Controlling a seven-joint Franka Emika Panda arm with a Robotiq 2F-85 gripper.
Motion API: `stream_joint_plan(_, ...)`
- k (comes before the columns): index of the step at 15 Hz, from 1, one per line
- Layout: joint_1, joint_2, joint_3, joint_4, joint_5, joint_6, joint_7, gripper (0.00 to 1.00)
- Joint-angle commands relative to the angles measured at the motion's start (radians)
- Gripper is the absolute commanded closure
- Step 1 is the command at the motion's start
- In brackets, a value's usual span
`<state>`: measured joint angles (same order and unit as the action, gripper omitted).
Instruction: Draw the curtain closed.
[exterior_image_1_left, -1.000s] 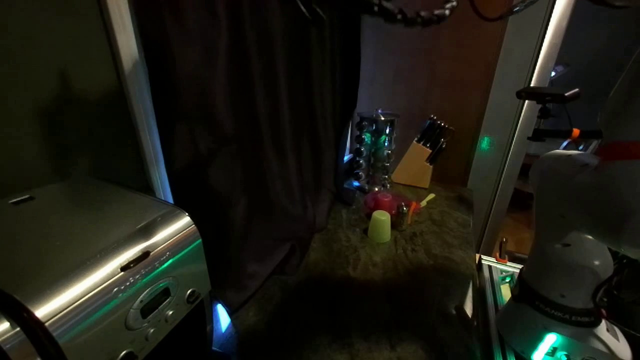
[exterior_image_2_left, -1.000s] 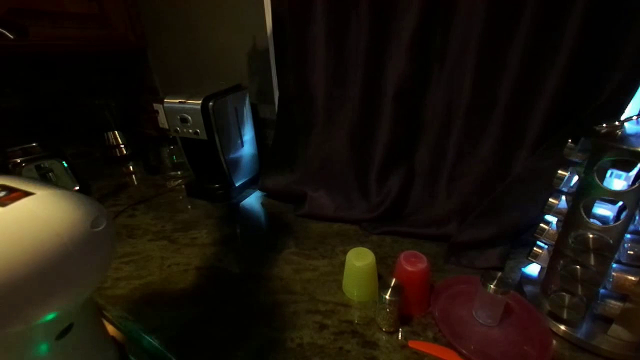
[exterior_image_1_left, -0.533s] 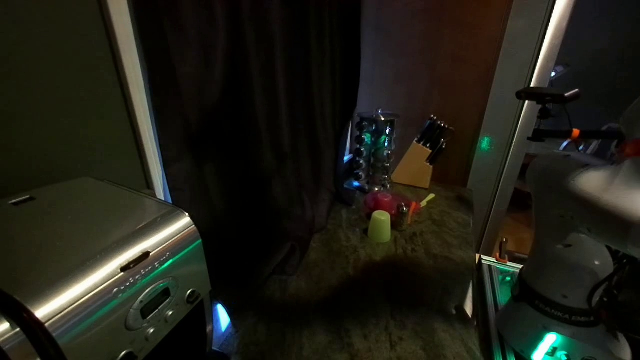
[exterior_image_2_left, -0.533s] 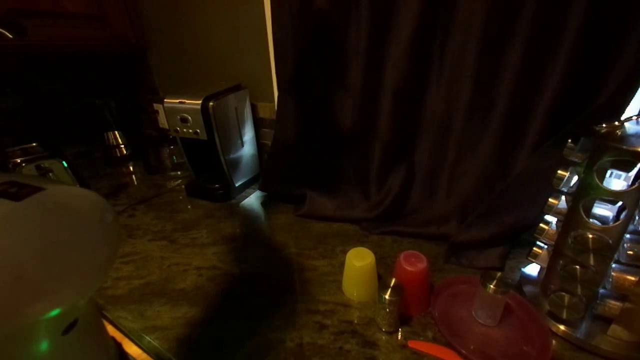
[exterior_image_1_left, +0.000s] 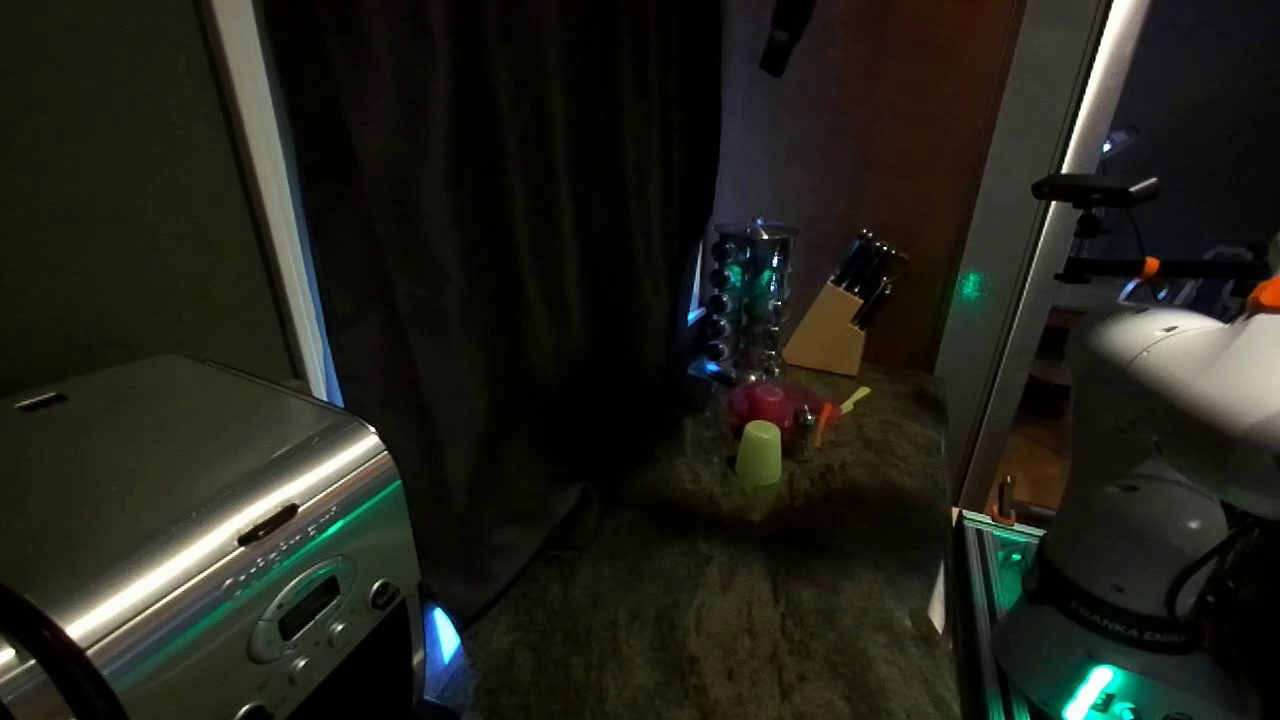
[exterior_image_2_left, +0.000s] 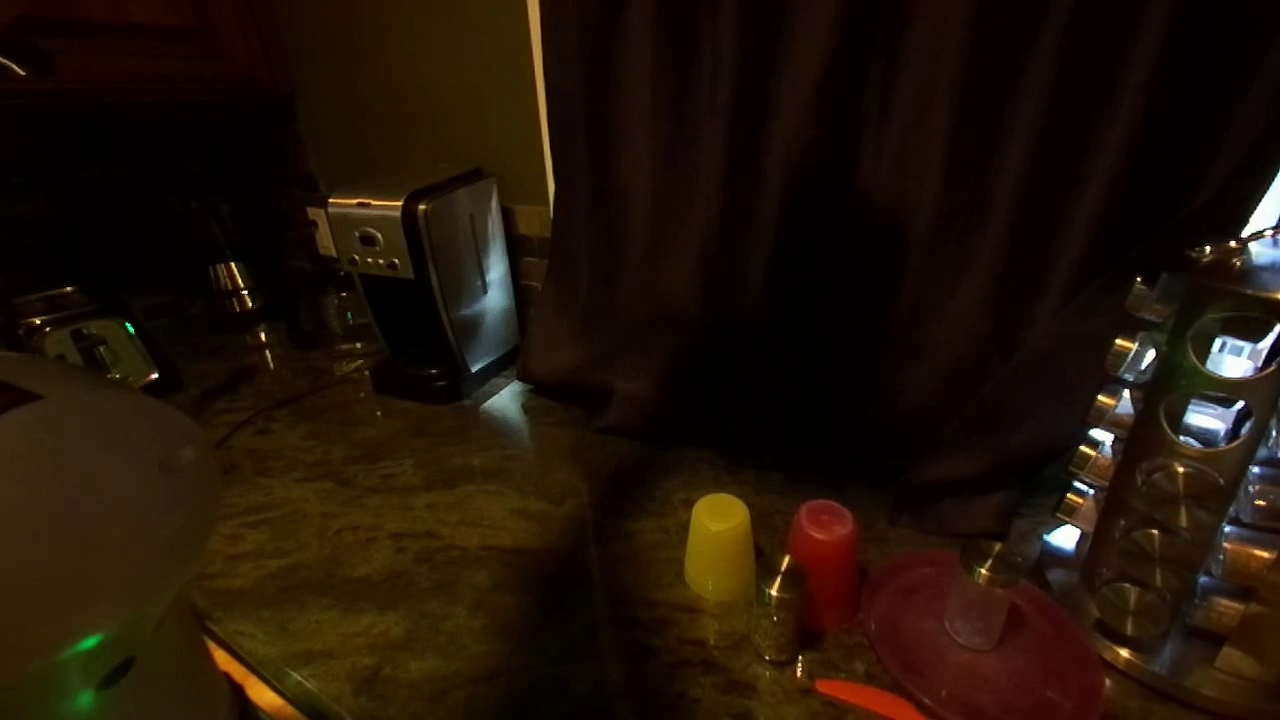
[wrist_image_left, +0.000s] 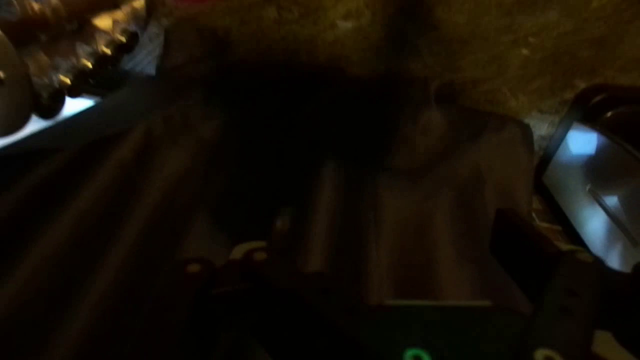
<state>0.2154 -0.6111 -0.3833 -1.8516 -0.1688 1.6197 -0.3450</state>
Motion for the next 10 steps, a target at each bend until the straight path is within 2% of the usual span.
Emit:
stream_joint_plan(1, -0.097, 0.058, -0.017, 0.103, 0.084, -0.244, -0.146, 0.0)
stream_joint_plan(2, -0.101, 0.067, -0.03, 0.103, 0.121, -0.271, -0.182, 0.0)
stream_joint_plan(3, -0.142, 0.038, 0.017, 0.067, 0.084, -0.2, -0.142, 0.0)
stream_joint_plan(5, -0.148, 0.052, 0.005, 0.08, 0.111, -0.236, -0.176, 0.0)
stream_joint_plan(10, -0.151, 0.071, 0.006, 0.079, 0.118, -0.235, -0.182, 0.0)
